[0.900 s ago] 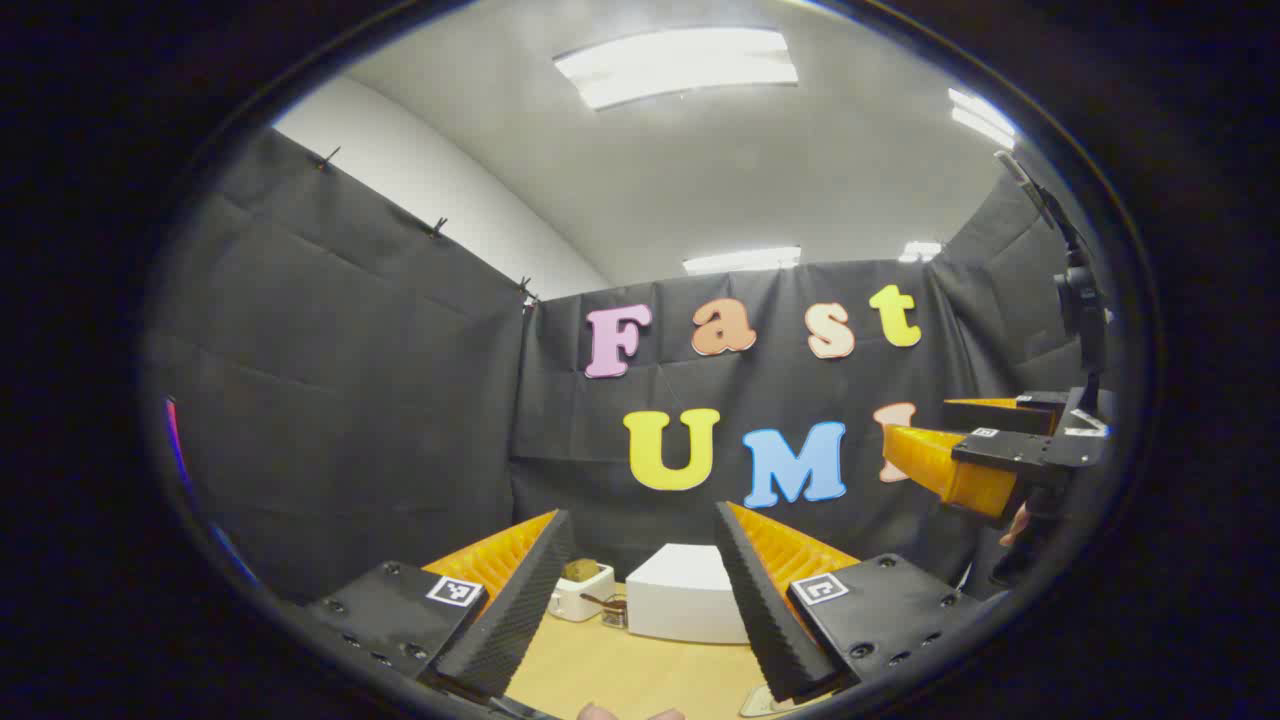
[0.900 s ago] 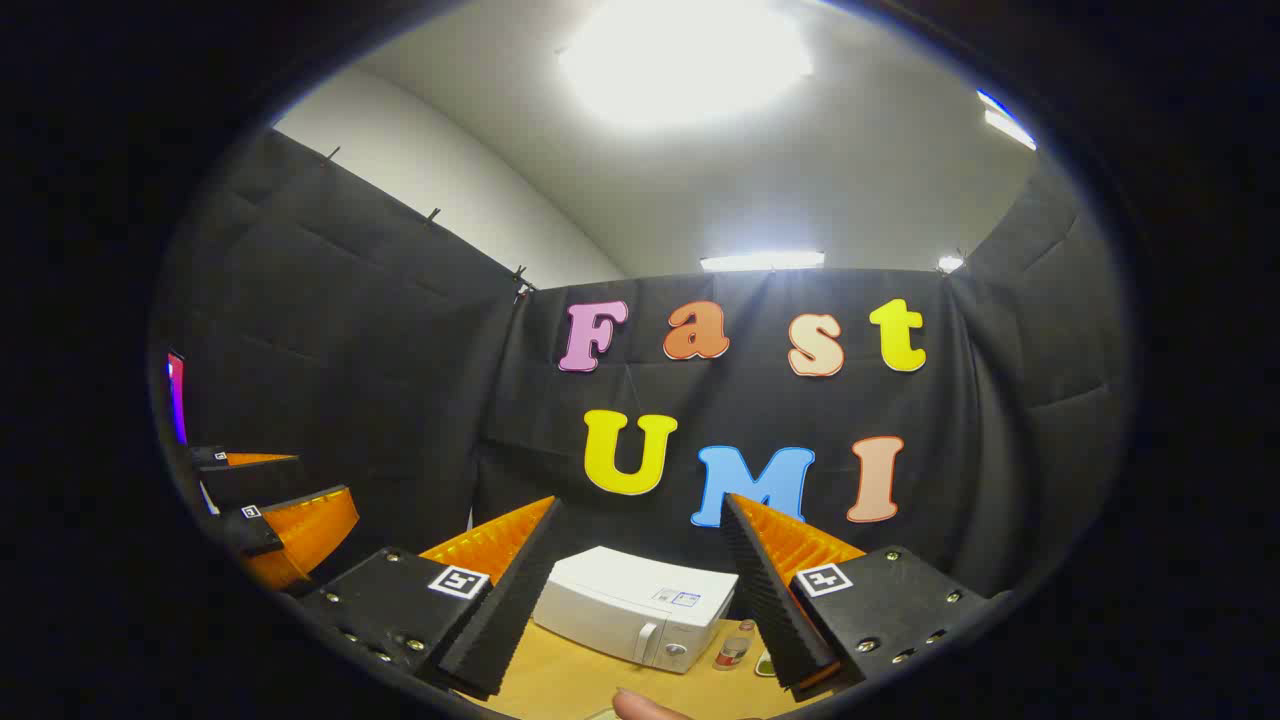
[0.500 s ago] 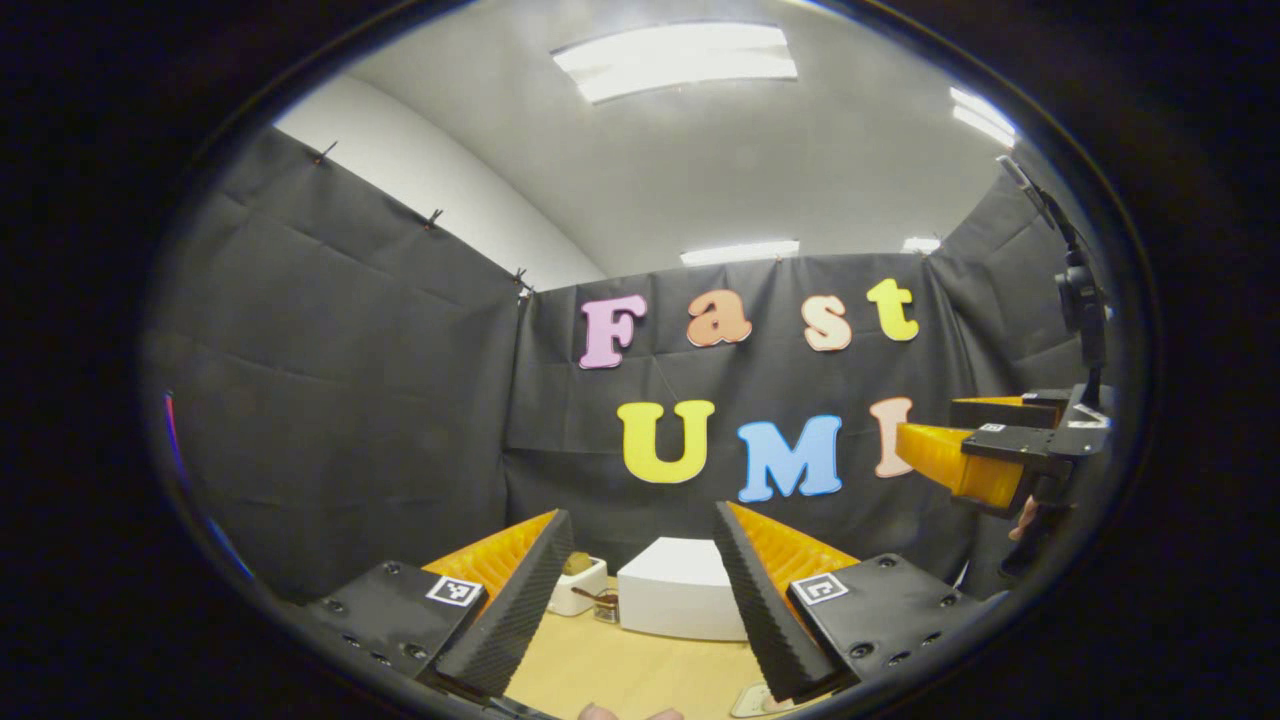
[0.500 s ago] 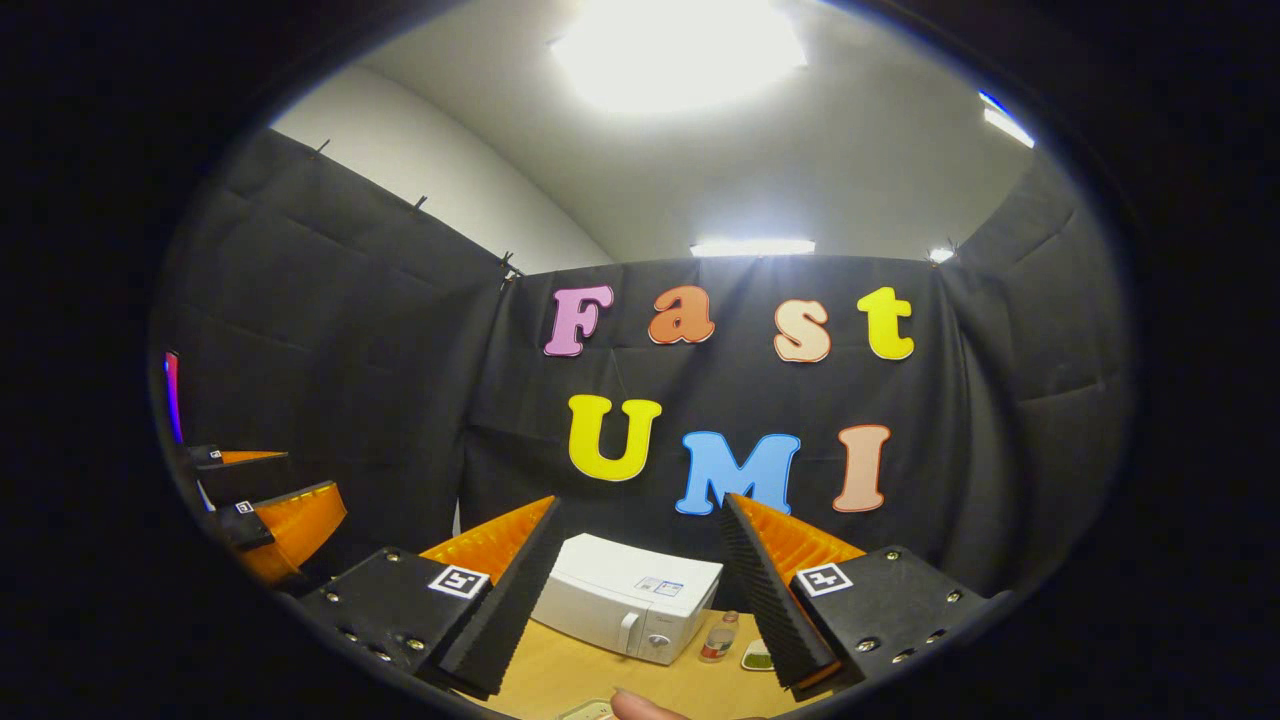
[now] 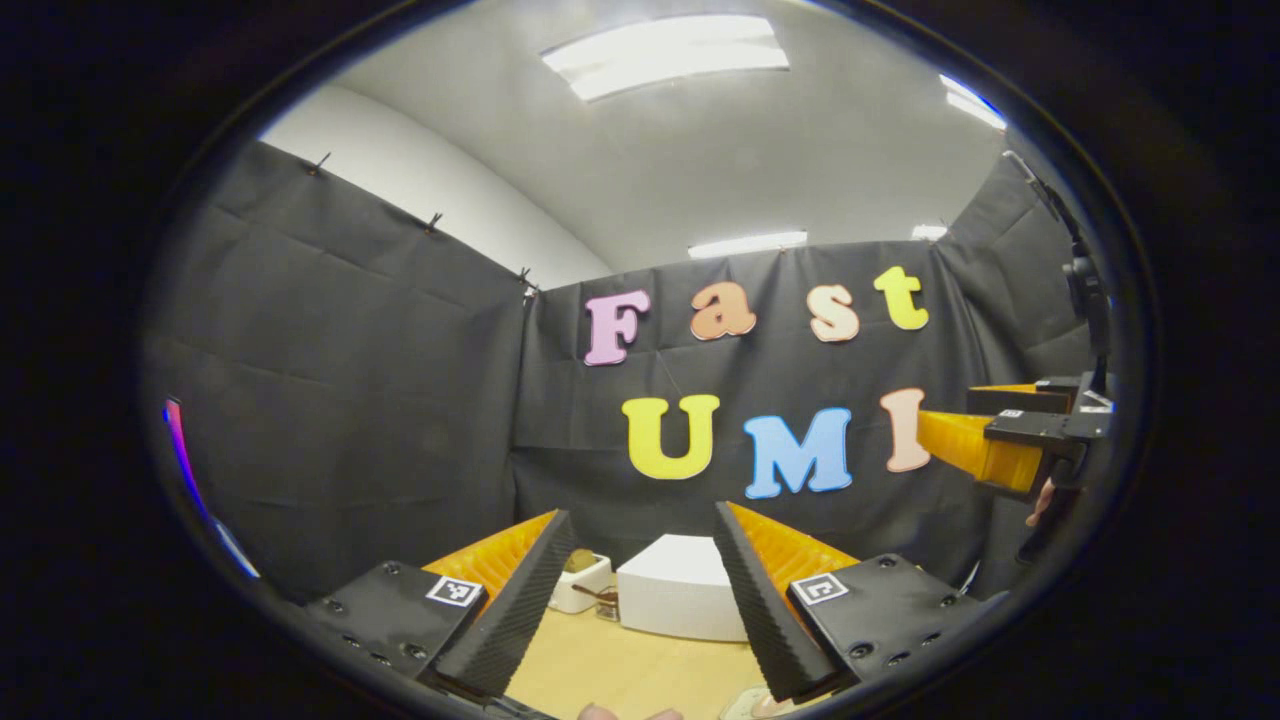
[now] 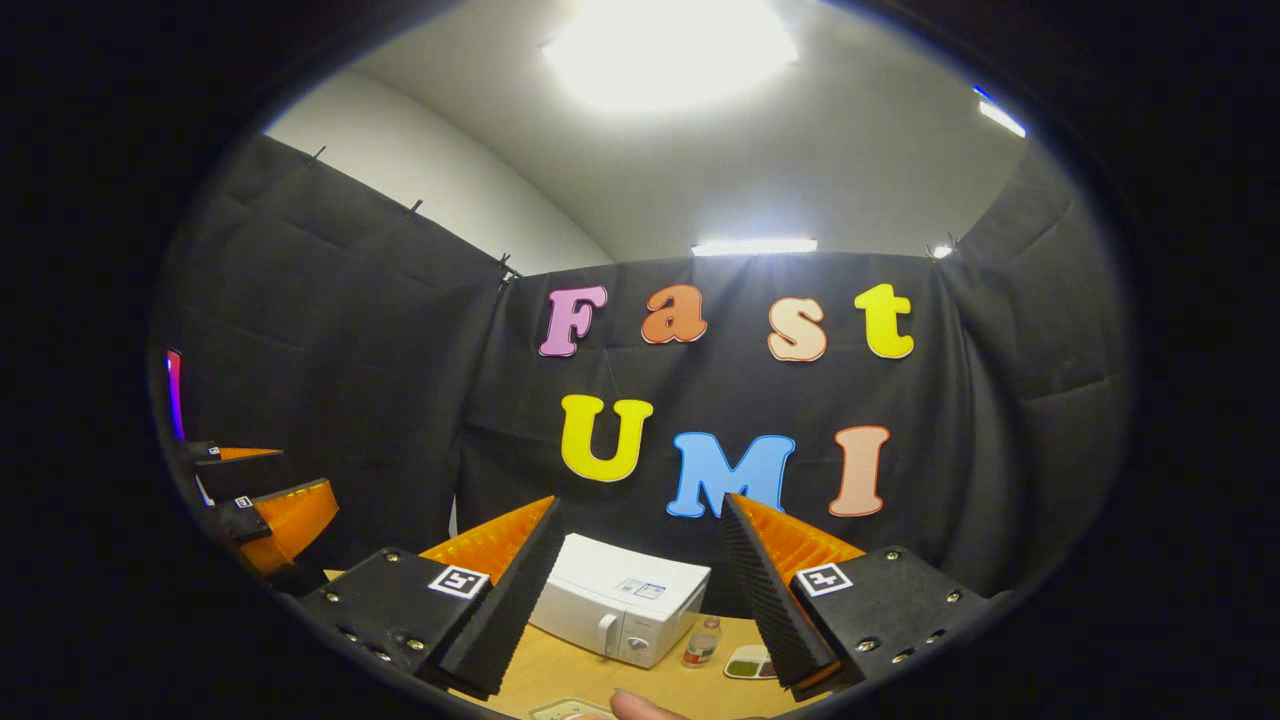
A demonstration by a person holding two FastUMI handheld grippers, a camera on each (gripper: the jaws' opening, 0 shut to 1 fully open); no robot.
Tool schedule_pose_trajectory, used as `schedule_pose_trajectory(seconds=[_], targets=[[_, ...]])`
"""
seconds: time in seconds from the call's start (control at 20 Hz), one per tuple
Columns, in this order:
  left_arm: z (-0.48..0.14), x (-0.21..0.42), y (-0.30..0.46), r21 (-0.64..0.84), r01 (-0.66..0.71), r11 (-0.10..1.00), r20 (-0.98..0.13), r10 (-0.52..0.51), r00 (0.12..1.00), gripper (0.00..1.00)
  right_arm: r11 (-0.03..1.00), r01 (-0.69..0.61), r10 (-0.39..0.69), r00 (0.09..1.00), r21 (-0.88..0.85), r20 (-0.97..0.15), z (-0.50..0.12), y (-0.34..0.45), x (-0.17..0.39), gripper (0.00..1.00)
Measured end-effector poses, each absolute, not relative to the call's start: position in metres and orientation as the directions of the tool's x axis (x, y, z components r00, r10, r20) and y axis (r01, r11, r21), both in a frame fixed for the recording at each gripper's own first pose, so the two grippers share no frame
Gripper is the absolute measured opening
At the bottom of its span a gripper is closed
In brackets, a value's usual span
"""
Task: Open the microwave oven with the left hand, put the food in, and close the microwave oven.
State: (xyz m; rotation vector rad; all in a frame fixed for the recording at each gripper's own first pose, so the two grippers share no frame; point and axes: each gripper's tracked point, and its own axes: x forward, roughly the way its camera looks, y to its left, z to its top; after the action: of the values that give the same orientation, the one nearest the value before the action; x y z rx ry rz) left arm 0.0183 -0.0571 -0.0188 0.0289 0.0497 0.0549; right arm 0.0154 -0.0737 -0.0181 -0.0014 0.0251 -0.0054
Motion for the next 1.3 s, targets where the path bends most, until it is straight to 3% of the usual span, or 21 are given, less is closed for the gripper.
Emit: schedule_pose_trajectory(seconds=[0.3,0.45,0.75,0.9,1.1,1.3], targets=[[-0.066,0.05,-0.071,0.068,-0.066,0.996,-0.084,0.071,0.994,0.94,0.999,0.042,-0.04,0.997,0.022,-0.072,-0.041,-0.1,0.036,0.96],[-0.116,0.092,-0.063,0.094,-0.059,0.994,-0.109,0.07,0.992,0.94,0.993,0.12,-0.121,0.99,-0.017,-0.071,-0.048,-0.11,0.059,0.96],[-0.245,0.186,-0.078,-0.031,0.133,0.991,-0.21,-0.136,0.968,0.95,0.954,0.293,-0.3,0.935,-0.064,-0.19,-0.078,-0.1,0.108,0.96],[-0.32,0.224,-0.086,-0.011,0.197,0.98,-0.284,-0.192,0.94,0.94,0.928,0.337,-0.368,0.897,-0.159,-0.247,-0.096,-0.093,0.121,0.96],[-0.403,0.256,-0.139,-0.084,0.338,0.938,-0.349,-0.345,0.871,0.96,0.873,0.401,-0.473,0.836,-0.278,-0.278,-0.109,-0.098,0.125,0.95],[-0.46,0.276,-0.185,-0.133,0.405,0.904,-0.399,-0.424,0.814,0.94,0.838,0.426,-0.529,0.786,-0.34,-0.319,-0.123,-0.102,0.123,0.95]])
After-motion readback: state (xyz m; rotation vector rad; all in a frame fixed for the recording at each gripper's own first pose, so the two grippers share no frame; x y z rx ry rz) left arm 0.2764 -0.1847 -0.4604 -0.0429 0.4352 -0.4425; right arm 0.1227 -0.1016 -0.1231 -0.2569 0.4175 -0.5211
